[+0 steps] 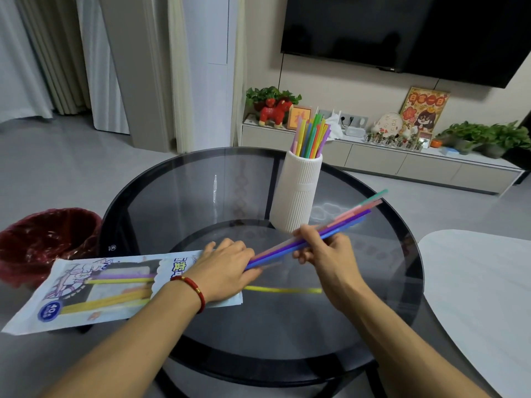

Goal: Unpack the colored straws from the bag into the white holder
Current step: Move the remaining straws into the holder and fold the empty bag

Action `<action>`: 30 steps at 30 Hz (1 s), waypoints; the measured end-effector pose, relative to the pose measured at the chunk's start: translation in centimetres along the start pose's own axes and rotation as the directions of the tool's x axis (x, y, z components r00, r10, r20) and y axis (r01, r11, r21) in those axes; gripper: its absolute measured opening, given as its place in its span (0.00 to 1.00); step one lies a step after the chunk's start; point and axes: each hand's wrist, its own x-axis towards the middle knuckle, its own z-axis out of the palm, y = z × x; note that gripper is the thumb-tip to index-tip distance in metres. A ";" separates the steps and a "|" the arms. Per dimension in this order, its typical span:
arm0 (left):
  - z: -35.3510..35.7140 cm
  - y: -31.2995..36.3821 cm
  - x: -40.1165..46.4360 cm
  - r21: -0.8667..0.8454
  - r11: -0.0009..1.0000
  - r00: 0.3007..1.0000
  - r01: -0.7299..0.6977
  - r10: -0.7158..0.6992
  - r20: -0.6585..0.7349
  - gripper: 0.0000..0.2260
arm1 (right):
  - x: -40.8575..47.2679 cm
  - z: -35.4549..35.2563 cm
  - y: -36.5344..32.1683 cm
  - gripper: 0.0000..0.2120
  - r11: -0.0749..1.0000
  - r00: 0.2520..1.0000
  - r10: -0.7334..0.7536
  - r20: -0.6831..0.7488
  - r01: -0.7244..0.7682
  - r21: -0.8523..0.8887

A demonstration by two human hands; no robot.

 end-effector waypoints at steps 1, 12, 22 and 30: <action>0.2 -0.2 0.0 0.005 1.000 1.000 0.002 -0.002 0.024 0.10 | 0.2 -0.4 -0.2 0.11 1.000 1.000 0.006 -0.009 -0.006 0.024; 1.1 -0.9 0.0 -0.030 0.999 0.999 -0.025 0.026 0.037 0.13 | 0.5 -4.2 -5.3 0.07 0.878 0.948 -0.315 0.041 0.308 -0.368; 0.8 -0.5 -0.5 -0.076 0.996 0.997 -0.044 0.049 0.058 0.13 | 3.6 -3.8 -4.6 0.10 0.439 0.942 -0.166 0.291 0.335 -0.834; 0.8 -0.5 -0.6 -0.063 0.996 0.996 -0.059 0.063 0.064 0.13 | 3.9 -4.8 -1.6 0.09 0.567 0.942 -0.202 0.270 0.337 -0.752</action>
